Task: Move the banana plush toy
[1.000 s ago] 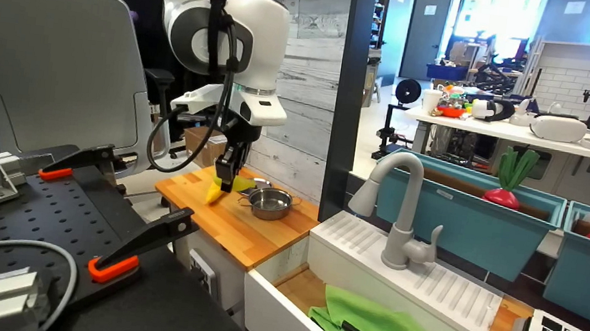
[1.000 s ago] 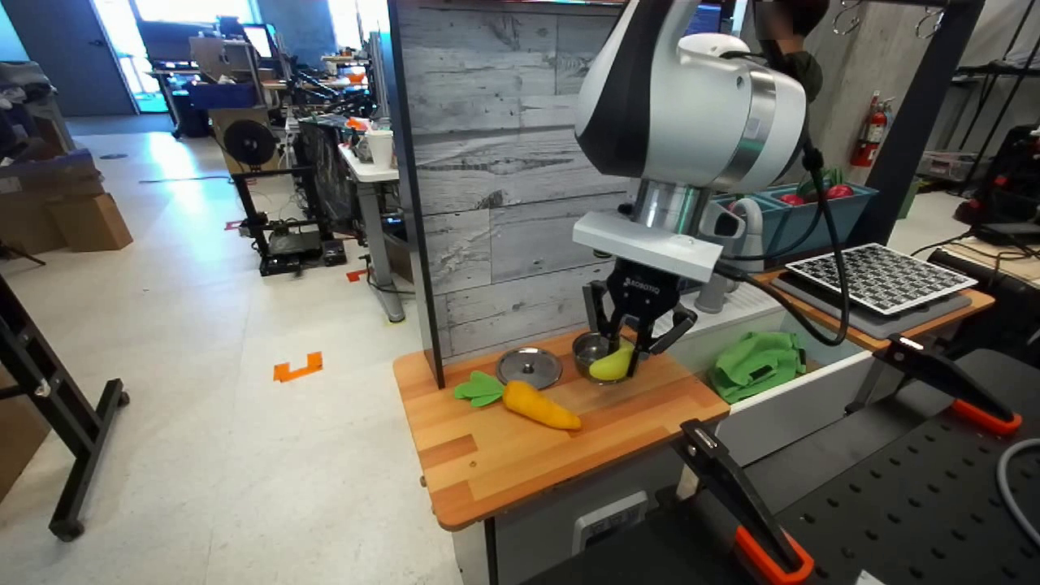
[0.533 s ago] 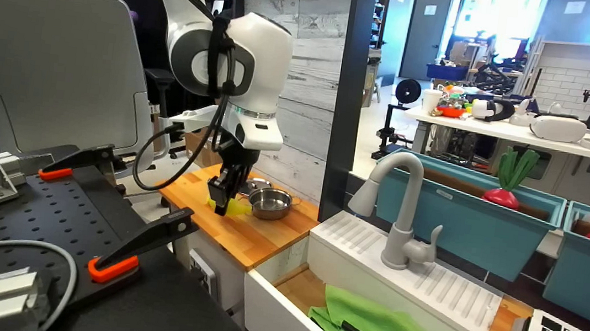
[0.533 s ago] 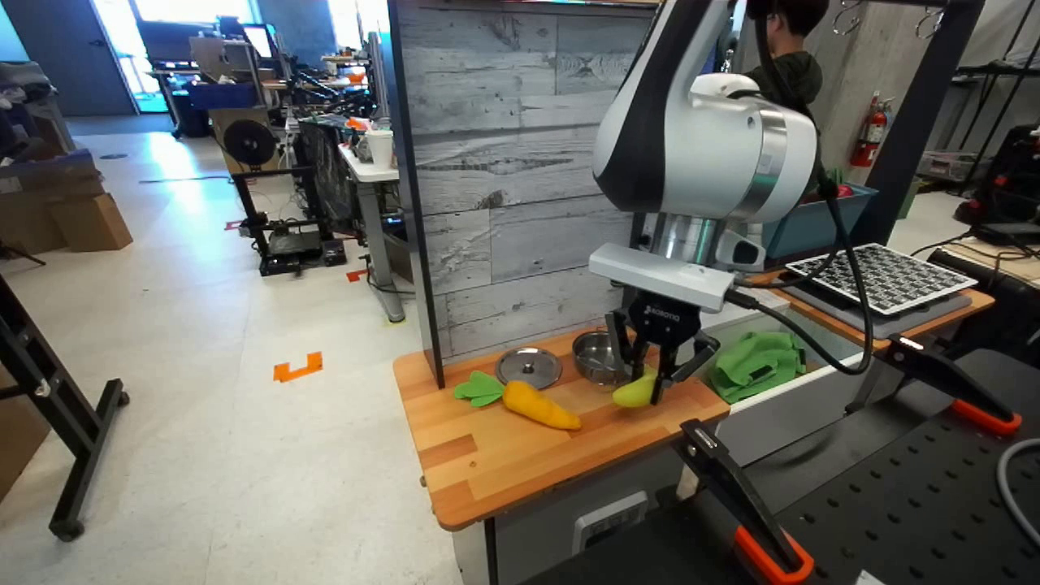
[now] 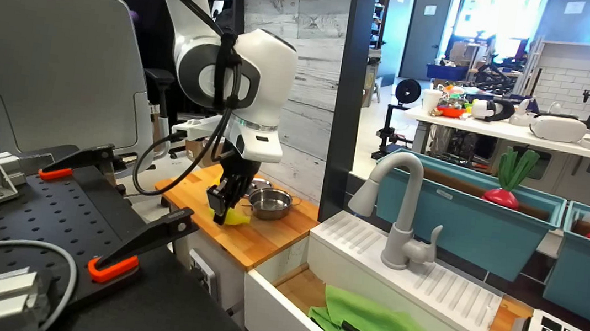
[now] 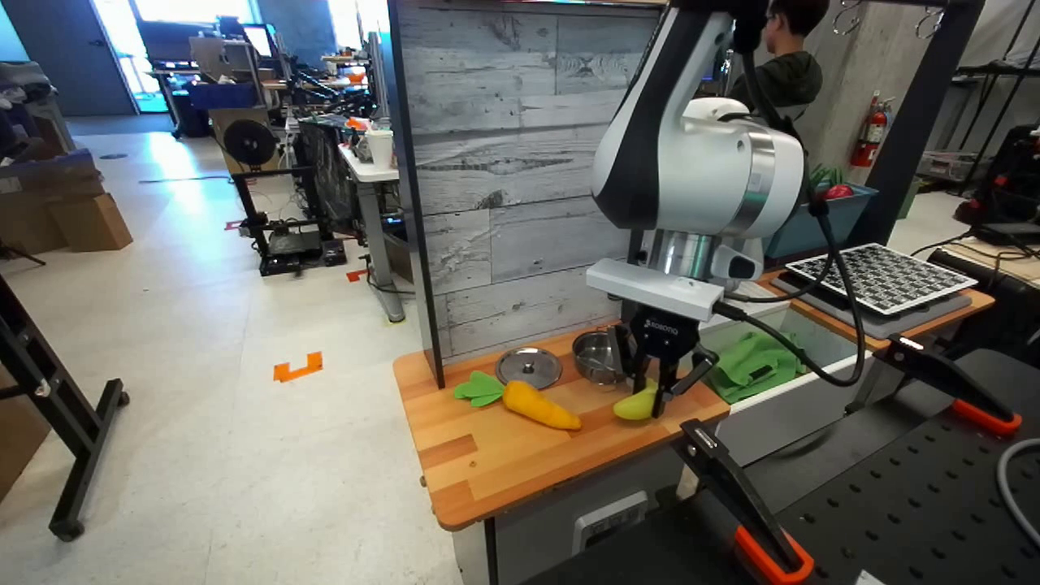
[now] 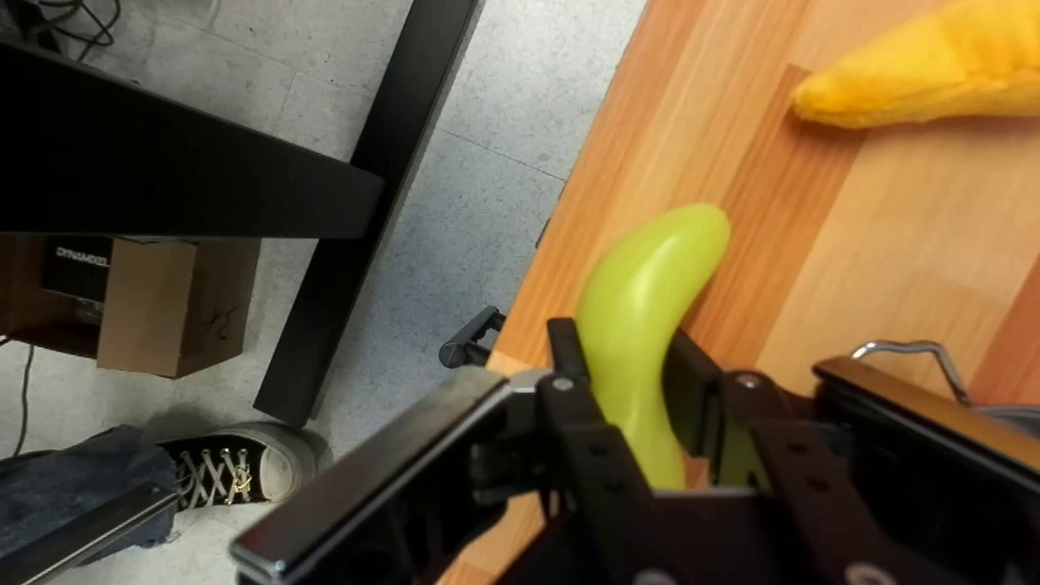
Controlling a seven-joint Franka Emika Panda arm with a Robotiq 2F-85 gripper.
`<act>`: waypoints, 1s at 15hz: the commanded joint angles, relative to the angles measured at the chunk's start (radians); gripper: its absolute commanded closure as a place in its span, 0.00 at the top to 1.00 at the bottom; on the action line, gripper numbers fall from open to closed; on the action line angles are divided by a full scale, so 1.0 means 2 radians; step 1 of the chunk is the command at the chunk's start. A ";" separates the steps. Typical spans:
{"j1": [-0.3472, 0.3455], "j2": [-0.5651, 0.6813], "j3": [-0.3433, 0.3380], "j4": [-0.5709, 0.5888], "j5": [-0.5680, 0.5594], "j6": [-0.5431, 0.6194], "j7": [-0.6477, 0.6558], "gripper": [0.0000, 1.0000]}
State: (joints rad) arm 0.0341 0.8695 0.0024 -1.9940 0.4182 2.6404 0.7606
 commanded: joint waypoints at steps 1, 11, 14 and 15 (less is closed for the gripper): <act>0.010 0.009 -0.014 0.026 -0.002 -0.023 0.021 0.06; 0.025 0.035 -0.034 0.075 -0.018 -0.061 0.061 0.06; 0.030 0.041 -0.038 0.083 -0.020 -0.063 0.070 0.06; 0.031 0.042 -0.038 0.085 -0.022 -0.064 0.072 0.06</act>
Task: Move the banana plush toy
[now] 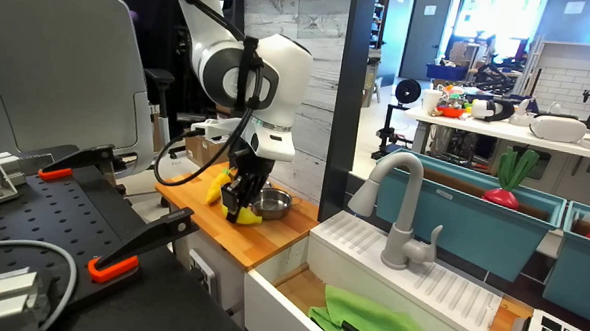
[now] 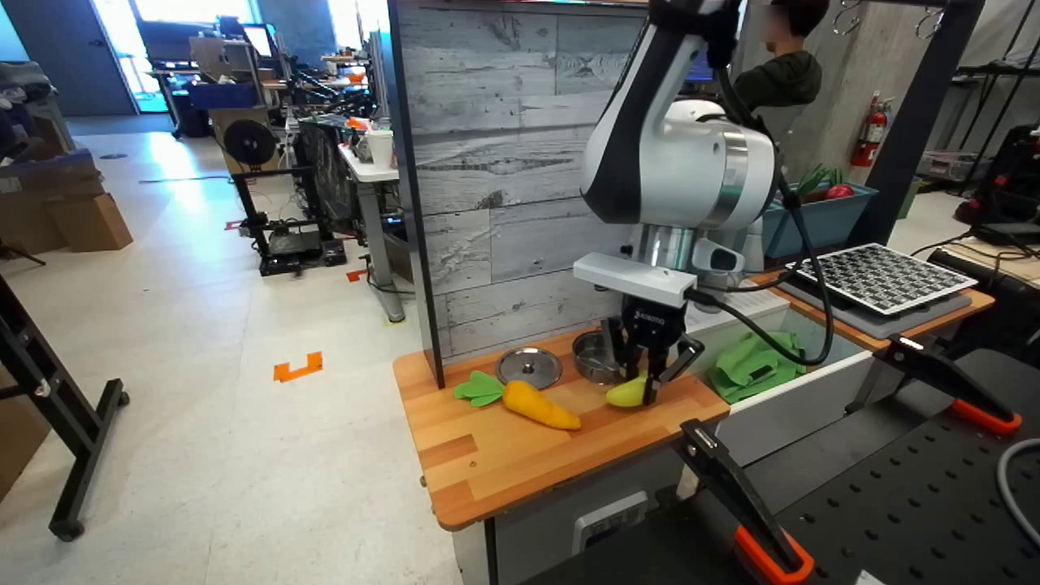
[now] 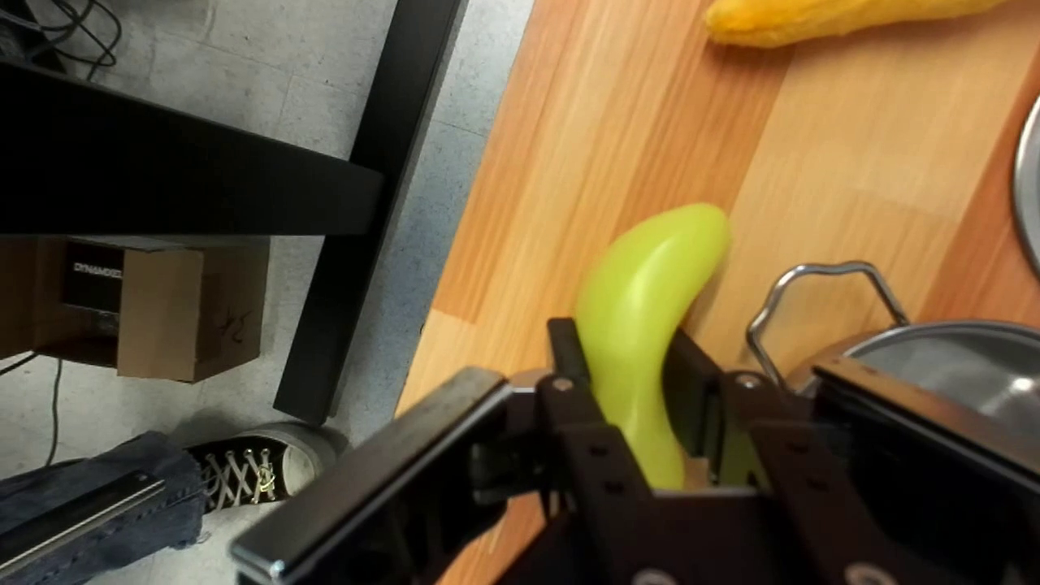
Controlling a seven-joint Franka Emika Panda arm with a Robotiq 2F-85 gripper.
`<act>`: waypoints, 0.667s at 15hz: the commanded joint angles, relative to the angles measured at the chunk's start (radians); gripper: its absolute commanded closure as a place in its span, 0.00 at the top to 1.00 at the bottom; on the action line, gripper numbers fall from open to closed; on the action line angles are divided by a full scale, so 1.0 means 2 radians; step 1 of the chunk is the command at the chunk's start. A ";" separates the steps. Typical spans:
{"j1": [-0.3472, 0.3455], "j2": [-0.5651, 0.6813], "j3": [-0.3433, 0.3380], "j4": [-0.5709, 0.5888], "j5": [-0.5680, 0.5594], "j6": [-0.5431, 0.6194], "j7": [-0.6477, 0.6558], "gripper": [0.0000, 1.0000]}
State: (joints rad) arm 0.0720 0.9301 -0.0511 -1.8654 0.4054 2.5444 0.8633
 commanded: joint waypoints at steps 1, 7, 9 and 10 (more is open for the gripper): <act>0.014 0.013 -0.012 0.023 -0.018 -0.017 0.025 0.06; 0.020 0.017 -0.012 0.031 -0.031 -0.019 0.040 0.66; 0.021 0.017 -0.012 0.031 -0.032 -0.018 0.042 0.80; 0.022 0.016 -0.012 0.031 -0.034 -0.017 0.043 0.87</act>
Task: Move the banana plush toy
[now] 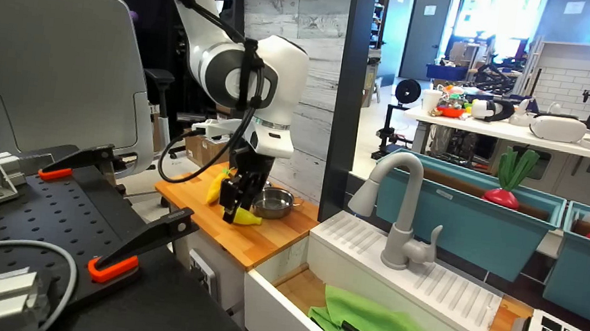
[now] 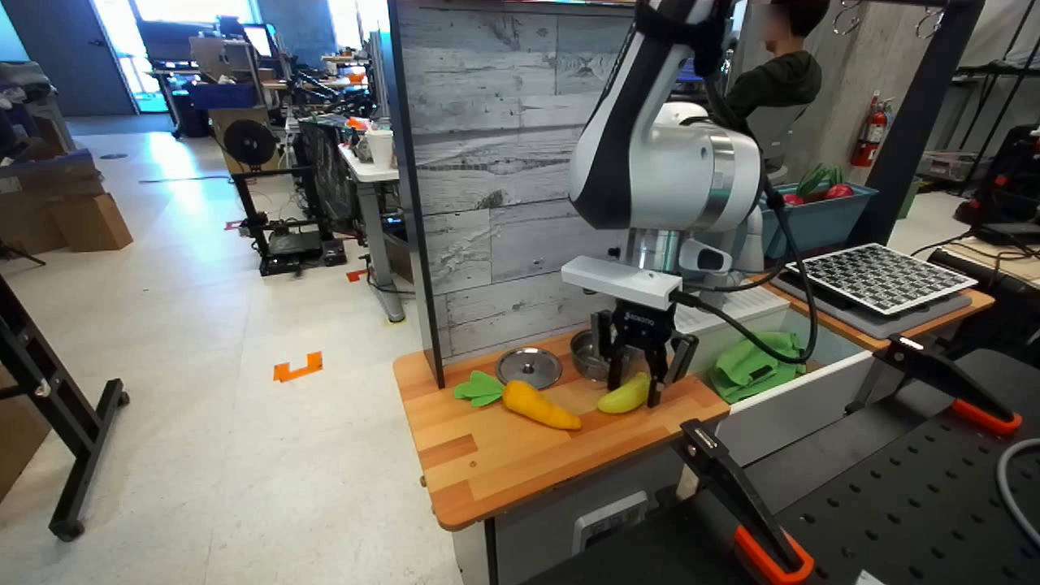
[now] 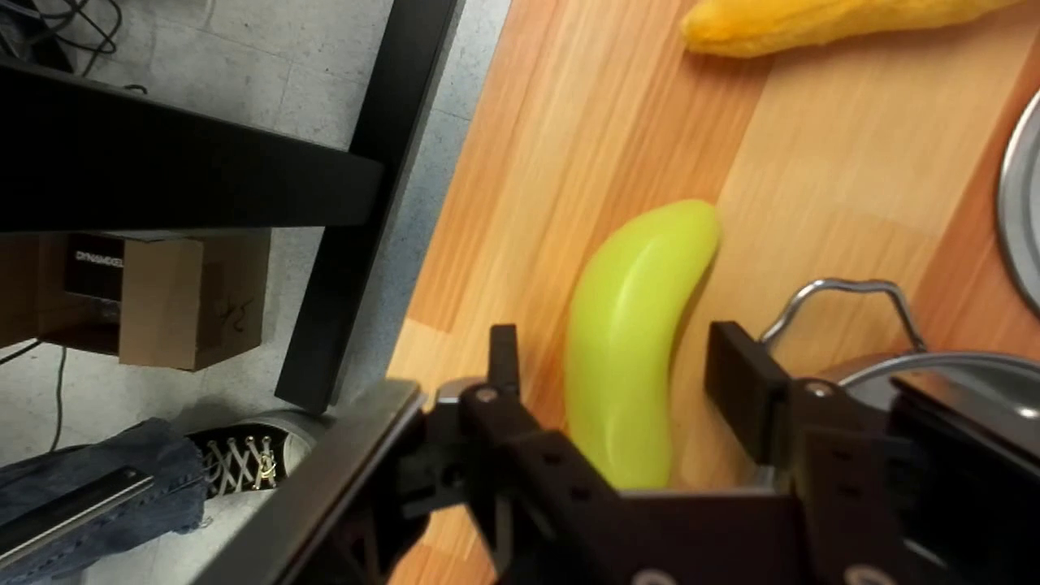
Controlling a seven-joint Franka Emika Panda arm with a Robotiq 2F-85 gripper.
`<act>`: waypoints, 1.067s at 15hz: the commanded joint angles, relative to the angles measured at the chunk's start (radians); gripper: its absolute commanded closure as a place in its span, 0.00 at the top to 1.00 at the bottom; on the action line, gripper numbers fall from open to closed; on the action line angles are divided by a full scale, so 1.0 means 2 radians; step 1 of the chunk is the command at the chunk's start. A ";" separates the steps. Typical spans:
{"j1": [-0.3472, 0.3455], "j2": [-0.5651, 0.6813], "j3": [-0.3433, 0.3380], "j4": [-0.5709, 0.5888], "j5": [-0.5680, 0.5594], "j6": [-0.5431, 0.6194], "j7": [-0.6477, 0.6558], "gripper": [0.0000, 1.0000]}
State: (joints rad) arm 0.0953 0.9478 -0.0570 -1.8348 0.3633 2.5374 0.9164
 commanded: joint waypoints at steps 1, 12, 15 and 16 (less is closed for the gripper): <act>0.010 0.006 -0.008 0.015 -0.014 -0.014 0.015 0.95; 0.016 -0.076 0.014 -0.068 -0.029 0.011 -0.056 1.00; 0.016 -0.135 0.016 -0.113 -0.024 0.023 -0.070 1.00; 0.016 -0.151 0.017 -0.123 -0.022 0.023 -0.074 1.00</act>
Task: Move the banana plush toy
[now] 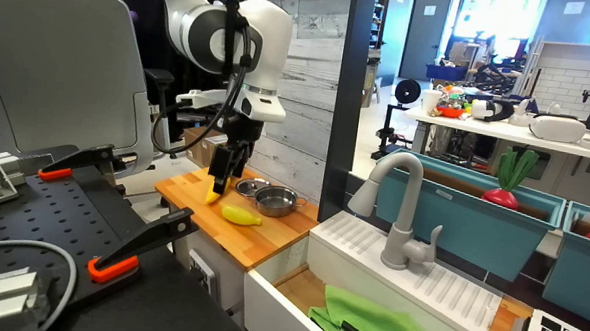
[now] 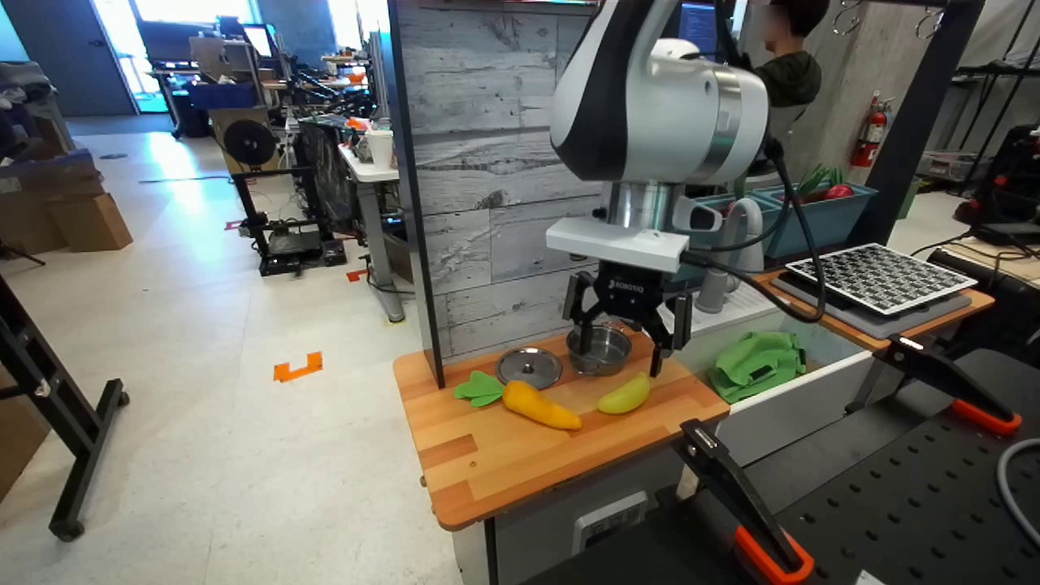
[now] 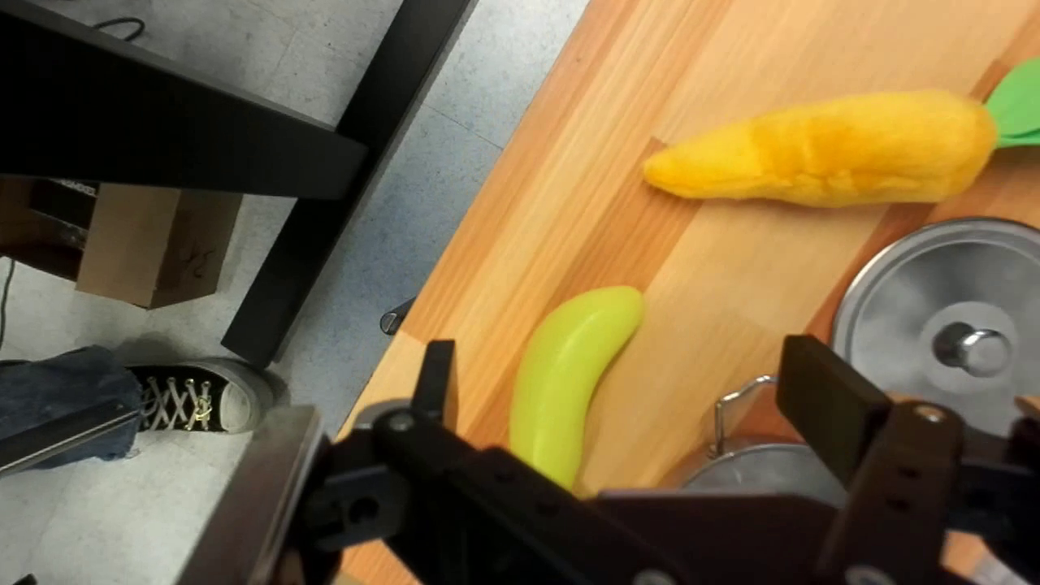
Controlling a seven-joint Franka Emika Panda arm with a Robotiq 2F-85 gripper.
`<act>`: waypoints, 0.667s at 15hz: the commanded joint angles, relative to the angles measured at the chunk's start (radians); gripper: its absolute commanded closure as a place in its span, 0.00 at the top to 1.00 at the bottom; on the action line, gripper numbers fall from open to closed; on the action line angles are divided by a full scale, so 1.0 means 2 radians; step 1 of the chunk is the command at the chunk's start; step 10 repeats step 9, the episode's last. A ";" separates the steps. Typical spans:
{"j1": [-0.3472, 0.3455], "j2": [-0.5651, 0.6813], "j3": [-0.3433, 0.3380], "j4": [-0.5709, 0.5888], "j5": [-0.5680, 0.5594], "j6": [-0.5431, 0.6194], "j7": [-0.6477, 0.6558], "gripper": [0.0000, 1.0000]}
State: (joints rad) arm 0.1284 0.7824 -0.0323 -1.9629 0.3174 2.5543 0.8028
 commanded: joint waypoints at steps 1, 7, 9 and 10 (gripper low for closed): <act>-0.001 -0.082 0.006 -0.065 -0.001 0.010 -0.023 1.00; 0.000 -0.074 0.004 -0.052 -0.001 -0.001 -0.016 1.00; 0.000 -0.074 0.004 -0.054 -0.001 -0.001 -0.016 1.00; 0.000 -0.074 0.004 -0.054 -0.001 -0.001 -0.016 1.00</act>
